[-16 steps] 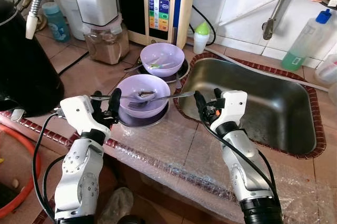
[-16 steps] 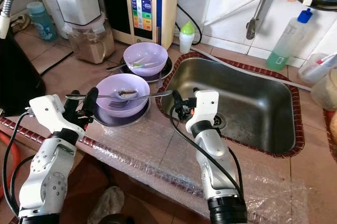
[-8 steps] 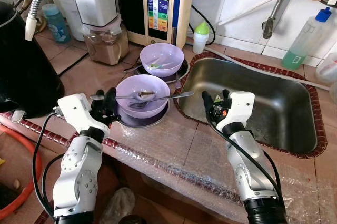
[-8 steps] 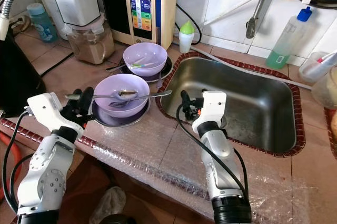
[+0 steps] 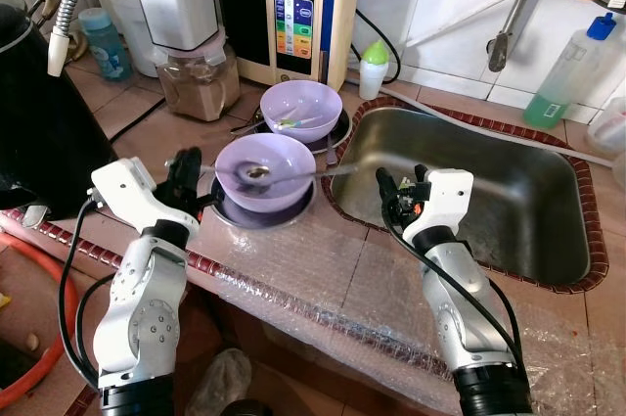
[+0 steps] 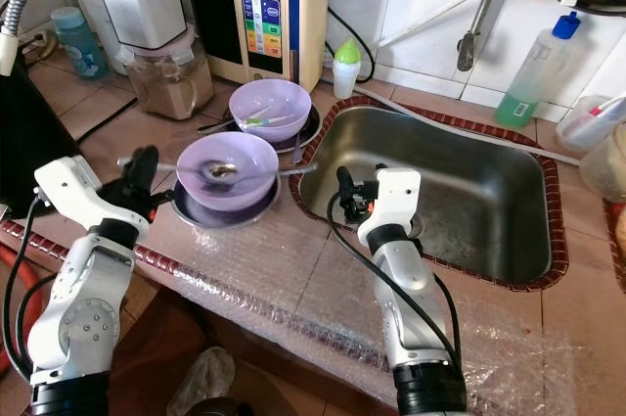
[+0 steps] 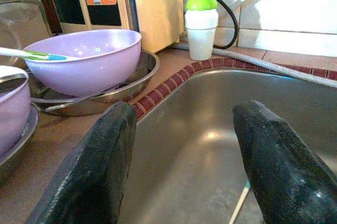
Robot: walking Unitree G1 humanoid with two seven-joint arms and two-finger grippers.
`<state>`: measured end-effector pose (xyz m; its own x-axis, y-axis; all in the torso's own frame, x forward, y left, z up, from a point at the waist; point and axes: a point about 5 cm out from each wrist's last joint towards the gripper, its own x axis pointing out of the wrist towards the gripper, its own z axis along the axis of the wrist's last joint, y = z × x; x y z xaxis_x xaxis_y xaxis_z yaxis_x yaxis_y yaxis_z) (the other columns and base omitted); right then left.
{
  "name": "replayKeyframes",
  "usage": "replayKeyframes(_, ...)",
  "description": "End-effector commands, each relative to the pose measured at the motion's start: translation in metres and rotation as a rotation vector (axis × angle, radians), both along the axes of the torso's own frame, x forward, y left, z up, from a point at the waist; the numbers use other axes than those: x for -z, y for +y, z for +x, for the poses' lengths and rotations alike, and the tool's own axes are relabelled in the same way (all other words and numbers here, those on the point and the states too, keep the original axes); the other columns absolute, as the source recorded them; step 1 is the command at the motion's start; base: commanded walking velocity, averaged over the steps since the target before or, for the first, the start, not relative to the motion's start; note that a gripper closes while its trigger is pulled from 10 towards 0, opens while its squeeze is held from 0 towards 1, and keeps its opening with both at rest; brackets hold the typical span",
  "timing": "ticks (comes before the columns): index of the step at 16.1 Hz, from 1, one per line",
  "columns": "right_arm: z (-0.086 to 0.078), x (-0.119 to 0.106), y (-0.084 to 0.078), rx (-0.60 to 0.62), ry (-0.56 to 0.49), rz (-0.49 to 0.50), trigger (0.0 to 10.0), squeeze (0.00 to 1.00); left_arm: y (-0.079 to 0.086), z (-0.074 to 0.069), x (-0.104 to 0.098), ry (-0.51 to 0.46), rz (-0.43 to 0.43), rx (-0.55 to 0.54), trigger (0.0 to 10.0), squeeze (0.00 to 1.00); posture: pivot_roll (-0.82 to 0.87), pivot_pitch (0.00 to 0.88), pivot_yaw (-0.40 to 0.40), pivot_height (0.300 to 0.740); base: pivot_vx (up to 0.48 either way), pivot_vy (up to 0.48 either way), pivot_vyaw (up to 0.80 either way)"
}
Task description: Kitchen organization
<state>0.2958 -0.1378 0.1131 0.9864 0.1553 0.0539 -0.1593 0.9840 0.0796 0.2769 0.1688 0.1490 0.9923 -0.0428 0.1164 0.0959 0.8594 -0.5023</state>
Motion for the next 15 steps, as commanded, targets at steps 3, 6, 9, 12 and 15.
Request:
replayKeyframes(3,0.004,-0.002,-0.004,0.025,-0.010,0.000,10.0,0.00,0.000,0.002,-0.010,-0.030,0.020,0.000,0.0,0.00,0.03,0.000,0.028,0.740,0.000,0.000,0.00)
replayKeyframes(6,0.005,-0.002,-0.004,0.029,-0.016,0.002,10.0,0.00,-0.001,0.003,-0.022,-0.099,0.100,0.023,0.0,0.00,0.03,0.000,0.030,0.740,0.000,0.000,0.00)
replayKeyframes(9,0.003,-0.001,-0.010,0.044,-0.011,0.002,10.0,0.00,-0.006,0.008,-0.049,-0.227,0.260,0.095,0.0,0.00,0.03,0.000,0.027,0.740,0.000,0.000,0.00)
replayKeyframes(12,0.002,0.001,-0.027,0.075,-0.006,-0.032,10.0,0.00,-0.005,0.015,-0.075,-0.307,0.296,0.142,0.0,0.00,0.03,0.000,0.025,0.740,0.000,0.000,0.00)
replayKeyframes(15,0.004,-0.012,-0.044,0.143,-0.070,-0.073,10.0,0.00,-0.012,0.020,-0.089,-0.361,0.277,0.198,0.0,0.00,0.03,0.000,0.024,0.740,0.000,0.000,0.00)
